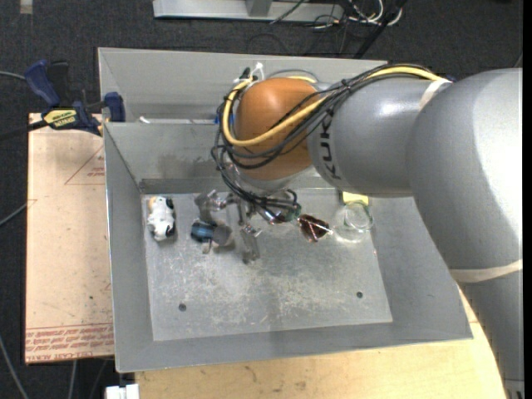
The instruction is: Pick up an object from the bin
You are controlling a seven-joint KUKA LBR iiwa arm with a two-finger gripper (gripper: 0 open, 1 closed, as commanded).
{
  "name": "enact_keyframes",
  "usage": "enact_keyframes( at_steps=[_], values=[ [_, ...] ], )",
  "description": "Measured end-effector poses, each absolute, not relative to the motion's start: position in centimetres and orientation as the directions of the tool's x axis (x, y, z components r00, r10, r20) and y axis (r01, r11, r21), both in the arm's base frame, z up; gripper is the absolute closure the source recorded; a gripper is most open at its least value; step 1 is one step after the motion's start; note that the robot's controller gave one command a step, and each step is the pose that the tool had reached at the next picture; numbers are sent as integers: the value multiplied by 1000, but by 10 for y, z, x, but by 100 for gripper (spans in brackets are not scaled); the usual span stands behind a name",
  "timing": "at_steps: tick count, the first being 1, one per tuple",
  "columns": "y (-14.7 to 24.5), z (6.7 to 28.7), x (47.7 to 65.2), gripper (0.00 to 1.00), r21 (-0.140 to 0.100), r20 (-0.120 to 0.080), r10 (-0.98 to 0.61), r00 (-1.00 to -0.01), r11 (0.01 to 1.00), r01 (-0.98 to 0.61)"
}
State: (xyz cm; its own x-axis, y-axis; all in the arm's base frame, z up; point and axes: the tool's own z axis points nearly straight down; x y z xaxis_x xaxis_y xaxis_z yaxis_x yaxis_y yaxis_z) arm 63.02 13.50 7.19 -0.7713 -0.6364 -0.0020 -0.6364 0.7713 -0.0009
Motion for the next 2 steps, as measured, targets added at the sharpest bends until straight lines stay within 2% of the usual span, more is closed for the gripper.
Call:
enact_keyframes(
  at_steps=[1,2],
  values=[
    [194,72,608,0,1,0,-676,-737,737,-676],
    [126,91,621,100,0,-3,-720,-694,694,-720]
  ],
)
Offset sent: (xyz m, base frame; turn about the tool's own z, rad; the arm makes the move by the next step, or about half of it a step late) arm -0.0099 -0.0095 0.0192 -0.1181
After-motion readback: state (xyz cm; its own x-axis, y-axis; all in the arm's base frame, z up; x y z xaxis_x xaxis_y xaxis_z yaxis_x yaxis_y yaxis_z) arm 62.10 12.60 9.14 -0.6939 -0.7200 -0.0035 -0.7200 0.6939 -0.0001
